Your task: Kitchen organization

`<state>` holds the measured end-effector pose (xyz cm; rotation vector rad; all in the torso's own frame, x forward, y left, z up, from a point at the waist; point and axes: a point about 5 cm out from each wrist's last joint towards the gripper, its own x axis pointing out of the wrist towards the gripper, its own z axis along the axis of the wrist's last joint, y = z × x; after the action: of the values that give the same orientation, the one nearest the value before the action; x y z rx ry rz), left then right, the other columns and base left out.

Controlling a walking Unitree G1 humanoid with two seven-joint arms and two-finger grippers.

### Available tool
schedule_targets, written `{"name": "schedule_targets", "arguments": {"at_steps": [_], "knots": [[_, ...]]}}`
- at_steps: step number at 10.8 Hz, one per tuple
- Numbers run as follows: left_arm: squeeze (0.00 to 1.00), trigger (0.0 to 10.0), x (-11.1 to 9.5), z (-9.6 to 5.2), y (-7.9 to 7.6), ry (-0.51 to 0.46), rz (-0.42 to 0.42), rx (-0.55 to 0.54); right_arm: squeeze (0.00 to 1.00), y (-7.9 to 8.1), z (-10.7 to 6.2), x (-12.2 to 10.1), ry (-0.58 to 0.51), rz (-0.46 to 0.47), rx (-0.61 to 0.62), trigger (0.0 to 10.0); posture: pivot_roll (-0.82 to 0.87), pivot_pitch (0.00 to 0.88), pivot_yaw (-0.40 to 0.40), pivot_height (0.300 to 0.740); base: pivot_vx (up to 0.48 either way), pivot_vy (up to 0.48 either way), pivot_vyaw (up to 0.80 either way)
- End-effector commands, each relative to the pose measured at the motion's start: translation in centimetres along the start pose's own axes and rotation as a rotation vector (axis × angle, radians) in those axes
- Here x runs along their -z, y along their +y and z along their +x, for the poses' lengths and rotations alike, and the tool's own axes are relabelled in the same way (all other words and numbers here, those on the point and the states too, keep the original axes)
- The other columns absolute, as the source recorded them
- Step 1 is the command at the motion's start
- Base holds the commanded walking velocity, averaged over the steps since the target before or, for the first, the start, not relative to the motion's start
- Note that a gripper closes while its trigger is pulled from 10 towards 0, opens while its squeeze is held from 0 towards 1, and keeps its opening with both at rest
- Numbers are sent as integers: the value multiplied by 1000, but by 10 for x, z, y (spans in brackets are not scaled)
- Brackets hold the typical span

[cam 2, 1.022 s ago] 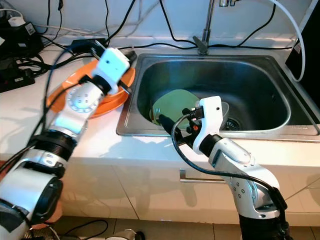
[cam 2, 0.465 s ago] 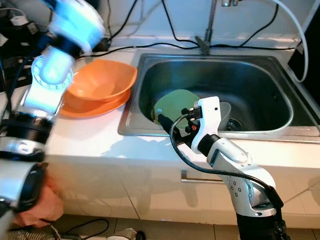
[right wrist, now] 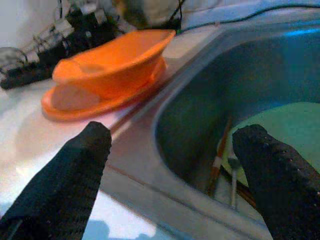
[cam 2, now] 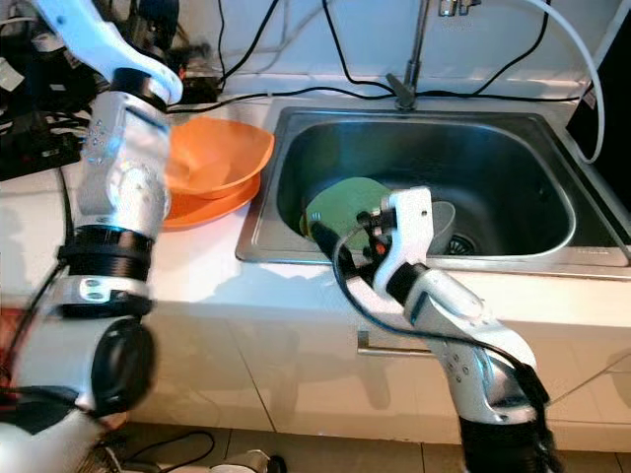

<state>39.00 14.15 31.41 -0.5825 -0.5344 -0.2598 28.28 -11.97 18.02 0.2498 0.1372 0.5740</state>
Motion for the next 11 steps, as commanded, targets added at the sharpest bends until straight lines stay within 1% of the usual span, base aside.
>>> {"name": "schedule_targets", "arguments": {"at_steps": [1,2,3,4,5,6,7,8,9,10,11], "knots": [[0,0,-4,2,-2,-3,-155,-1,0,-2,1,-6,-33,10,15,10000,75,8,42,740,0,0,0],[0,0,2,-1,-6,-3,-287,-21,0,-6,2,-10,-71,54,57,10000,74,10,42,740,0,0,0],[0,0,5,-6,-5,13,-390,-24,0,-11,2,-16,-118,102,85,10000,77,11,42,740,0,0,0],[0,0,8,-7,-4,33,-472,-28,0,-15,2,-20,-153,144,106,10000,77,11,43,740,0,0,0],[0,0,13,-10,-11,72,-553,6,0,-22,4,-27,-205,201,148,10000,78,12,46,740,0,0,0],[0,0,16,-11,-14,75,-598,0,0,-25,5,-29,-223,226,161,10000,77,12,50,740,0,0,0],[0,0,26,-17,-18,87,-688,-19,0,-30,6,-35,-263,278,184,10000,73,13,60,740,0,0,0],[0,0,35,-24,-18,97,-794,-33,0,-32,8,-39,-281,306,190,10000,64,14,64,740,0,0,0],[0,0,44,-32,-19,107,-847,-51,0,-35,11,-43,-301,355,190,10000,64,16,62,740,0,0,0],[0,0,47,-34,-23,119,-866,-33,0,-36,13,-46,-315,395,182,10000,65,17,62,740,0,0,0],[0,0,48,-35,-24,126,-868,-31,0,-36,14,-47,-320,407,177,10000,67,19,59,740,0,0,0]]}}
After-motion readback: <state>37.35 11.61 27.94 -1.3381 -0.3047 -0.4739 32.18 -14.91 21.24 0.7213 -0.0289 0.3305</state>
